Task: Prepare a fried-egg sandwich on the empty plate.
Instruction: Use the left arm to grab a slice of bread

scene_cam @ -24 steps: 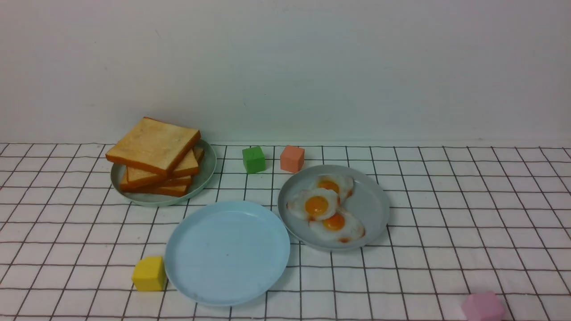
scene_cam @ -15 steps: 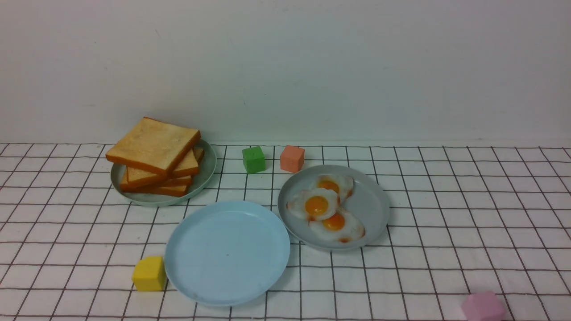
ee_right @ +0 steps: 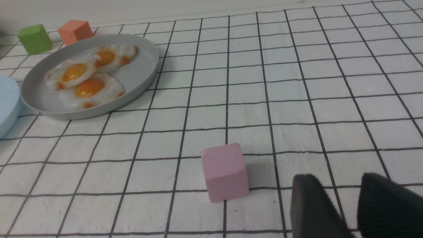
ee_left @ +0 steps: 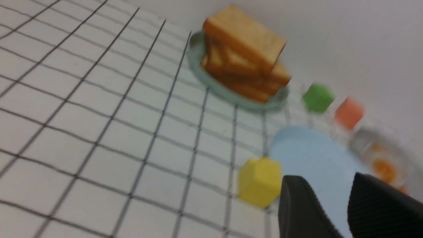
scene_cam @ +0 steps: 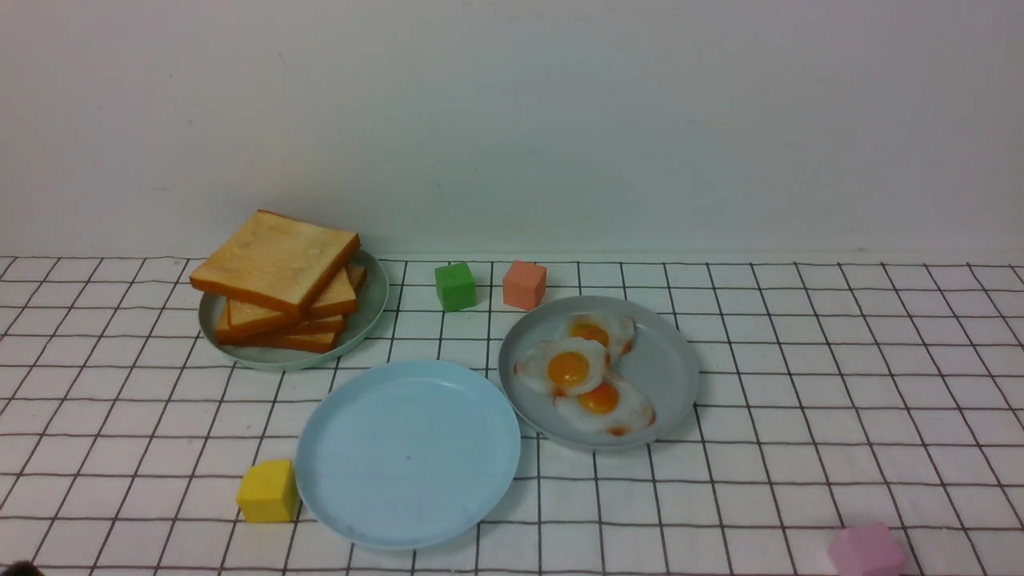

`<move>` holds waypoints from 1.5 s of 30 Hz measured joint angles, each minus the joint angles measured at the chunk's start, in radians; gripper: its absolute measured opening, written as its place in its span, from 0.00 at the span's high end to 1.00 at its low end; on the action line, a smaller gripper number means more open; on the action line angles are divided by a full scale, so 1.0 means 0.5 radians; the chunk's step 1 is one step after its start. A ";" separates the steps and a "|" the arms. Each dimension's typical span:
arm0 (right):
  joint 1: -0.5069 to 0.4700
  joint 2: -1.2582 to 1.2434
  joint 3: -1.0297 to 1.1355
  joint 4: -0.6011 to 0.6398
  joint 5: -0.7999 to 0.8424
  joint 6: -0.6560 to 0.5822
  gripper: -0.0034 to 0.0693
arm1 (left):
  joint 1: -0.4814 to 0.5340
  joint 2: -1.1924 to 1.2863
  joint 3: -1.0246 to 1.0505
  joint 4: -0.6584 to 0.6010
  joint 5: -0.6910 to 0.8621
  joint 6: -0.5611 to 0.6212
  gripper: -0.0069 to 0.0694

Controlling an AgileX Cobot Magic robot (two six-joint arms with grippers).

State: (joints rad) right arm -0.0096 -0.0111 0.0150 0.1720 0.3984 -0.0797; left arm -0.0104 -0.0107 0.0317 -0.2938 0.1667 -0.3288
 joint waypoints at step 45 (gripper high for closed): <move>0.000 0.000 0.022 0.395 -0.270 0.413 0.62 | -0.520 1.718 -1.498 -0.063 0.865 0.683 0.93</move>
State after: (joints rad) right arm -0.0096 -0.0111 0.0259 0.3697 0.2632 0.1266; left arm -0.2704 0.8482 -0.7174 -0.3251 0.5991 0.0127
